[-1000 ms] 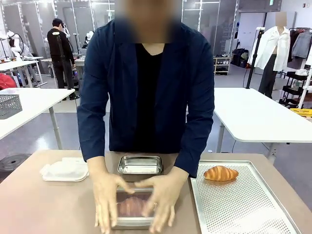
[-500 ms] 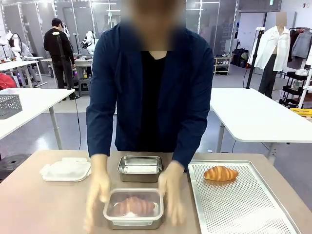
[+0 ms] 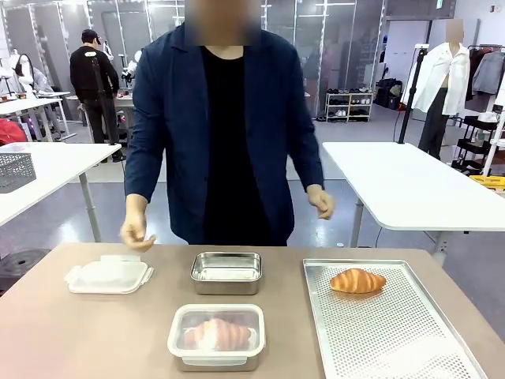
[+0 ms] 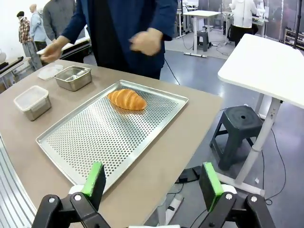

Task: Place the bread into the airtight container.
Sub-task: Pick up a Butter Roll and place it into an empty Airtight Container.

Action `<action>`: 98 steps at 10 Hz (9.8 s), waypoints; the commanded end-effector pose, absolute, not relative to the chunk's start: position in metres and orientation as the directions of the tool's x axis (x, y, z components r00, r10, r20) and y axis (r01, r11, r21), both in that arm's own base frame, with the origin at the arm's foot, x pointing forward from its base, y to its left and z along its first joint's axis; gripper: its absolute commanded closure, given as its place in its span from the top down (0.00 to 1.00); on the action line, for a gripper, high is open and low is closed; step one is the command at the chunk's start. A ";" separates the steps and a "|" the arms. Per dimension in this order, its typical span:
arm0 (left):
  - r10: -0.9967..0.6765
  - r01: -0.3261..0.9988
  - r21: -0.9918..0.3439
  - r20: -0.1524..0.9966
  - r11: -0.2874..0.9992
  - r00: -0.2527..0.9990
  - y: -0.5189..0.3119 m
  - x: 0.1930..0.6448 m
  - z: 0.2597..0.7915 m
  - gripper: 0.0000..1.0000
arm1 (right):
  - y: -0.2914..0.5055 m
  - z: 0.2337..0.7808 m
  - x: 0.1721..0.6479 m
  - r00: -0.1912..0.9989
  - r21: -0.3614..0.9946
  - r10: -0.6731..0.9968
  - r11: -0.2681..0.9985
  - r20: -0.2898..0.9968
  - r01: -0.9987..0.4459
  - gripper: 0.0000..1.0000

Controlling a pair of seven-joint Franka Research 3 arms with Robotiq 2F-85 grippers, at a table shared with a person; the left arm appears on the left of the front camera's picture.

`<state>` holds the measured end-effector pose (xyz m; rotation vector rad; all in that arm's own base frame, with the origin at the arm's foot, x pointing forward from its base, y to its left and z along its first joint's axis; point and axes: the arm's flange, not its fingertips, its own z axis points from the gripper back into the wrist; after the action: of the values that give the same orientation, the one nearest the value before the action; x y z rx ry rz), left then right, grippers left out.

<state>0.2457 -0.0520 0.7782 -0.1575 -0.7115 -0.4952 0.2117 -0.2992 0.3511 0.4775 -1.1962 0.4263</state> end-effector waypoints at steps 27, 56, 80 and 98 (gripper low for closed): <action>-0.391 0.498 0.029 0.658 0.867 0.643 -0.052 0.245 0.778 1.00 | 0.065 0.474 0.419 -0.064 -0.323 0.986 -0.012 0.153 -0.946 1.00; -0.391 0.498 0.029 0.658 0.867 0.643 -0.052 0.245 0.778 1.00 | 0.090 0.309 0.581 0.131 -0.074 0.991 0.129 -0.028 -0.989 0.40; -0.391 0.498 0.029 0.658 0.867 0.643 -0.052 0.245 0.778 1.00 | 0.437 0.366 0.590 0.194 -0.118 0.981 0.190 -0.027 -0.975 0.77; -0.391 0.498 0.029 0.658 0.867 0.643 -0.052 0.245 0.778 1.00 | 0.432 0.363 0.589 0.200 -0.106 0.980 0.198 -0.010 -0.974 1.00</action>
<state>0.2462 -0.0523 0.7779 -0.1560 -0.7104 -0.4947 0.5889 0.4305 0.3625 -0.0932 -0.0601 1.3878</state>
